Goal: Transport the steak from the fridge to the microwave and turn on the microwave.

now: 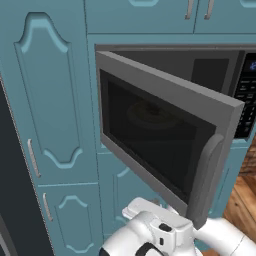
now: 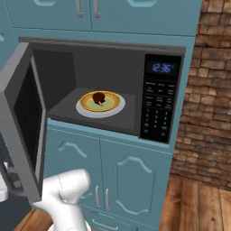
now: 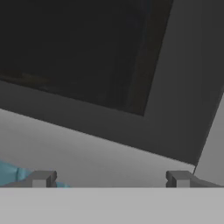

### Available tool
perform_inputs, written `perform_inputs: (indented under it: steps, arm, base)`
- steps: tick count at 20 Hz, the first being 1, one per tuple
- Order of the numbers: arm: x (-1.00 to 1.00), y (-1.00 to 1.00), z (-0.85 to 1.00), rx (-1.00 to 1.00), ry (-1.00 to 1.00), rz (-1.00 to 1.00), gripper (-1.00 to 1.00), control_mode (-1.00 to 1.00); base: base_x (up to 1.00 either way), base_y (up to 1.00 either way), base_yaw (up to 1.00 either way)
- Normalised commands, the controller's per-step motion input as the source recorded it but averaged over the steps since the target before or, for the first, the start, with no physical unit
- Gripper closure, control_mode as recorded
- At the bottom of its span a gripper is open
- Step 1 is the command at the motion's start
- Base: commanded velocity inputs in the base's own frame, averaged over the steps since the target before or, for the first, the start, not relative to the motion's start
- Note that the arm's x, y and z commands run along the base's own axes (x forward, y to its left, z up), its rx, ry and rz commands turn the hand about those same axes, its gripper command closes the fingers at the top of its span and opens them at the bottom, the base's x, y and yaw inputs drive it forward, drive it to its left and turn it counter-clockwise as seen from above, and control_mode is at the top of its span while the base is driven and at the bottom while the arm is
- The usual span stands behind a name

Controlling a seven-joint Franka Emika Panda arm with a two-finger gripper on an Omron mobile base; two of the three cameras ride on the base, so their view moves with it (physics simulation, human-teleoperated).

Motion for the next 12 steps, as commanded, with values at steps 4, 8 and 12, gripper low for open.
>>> perform_inputs:
  steps: [4,8,12]
  arm:
    - [0.19,-0.56,0.00,0.00,-0.05,0.02,-1.00,-1.00]
    - [0.12,-0.50,0.00,0.00,-0.06,0.01,-1.00,-1.00]
    - [0.14,-0.46,0.00,0.00,-0.04,0.00,-1.00,-1.00]
  base:
    - [0.00,0.00,0.00]
    - [0.00,0.00,0.00]
    - [0.00,0.00,0.00]
